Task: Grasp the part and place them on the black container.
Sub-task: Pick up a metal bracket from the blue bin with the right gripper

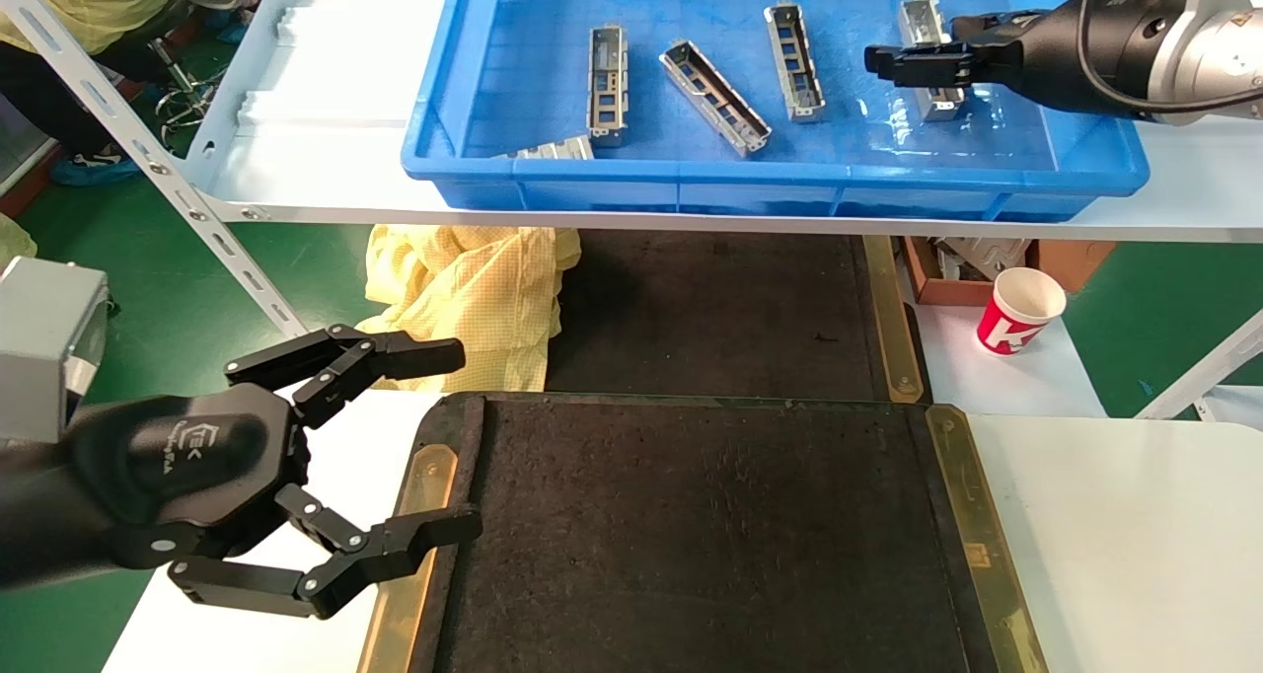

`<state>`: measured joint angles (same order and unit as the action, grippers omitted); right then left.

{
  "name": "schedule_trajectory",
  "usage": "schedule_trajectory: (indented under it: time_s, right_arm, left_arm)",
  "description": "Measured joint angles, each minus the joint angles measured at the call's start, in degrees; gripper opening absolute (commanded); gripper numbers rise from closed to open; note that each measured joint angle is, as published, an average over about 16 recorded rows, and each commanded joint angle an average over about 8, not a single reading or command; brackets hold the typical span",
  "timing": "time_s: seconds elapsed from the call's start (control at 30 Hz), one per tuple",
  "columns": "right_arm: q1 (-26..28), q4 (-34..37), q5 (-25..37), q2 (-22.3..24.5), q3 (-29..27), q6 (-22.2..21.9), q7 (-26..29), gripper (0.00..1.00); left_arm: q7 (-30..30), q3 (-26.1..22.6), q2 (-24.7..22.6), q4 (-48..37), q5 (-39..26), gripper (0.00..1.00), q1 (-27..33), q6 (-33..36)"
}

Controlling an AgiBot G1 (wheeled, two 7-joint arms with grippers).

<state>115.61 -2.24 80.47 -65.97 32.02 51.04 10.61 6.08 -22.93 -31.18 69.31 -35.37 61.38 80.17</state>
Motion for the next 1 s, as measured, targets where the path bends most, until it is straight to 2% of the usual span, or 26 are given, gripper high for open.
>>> schedule_trajectory:
  time_s: [0.57, 1.0]
  right_arm:
    - [-0.2, 0.9, 0.3, -0.1, 0.2, 0.4, -1.5, 0.0]
    - [-0.9, -1.3, -2.0, 0.1, -1.3, 4.2, -6.2, 0.0]
  left_arm:
    - [0.0, 0.0, 0.0, 0.0, 0.0, 1.0, 0.0, 0.0]
    - [0.0, 0.0, 0.0, 0.0, 0.0, 1.0, 0.0, 0.0]
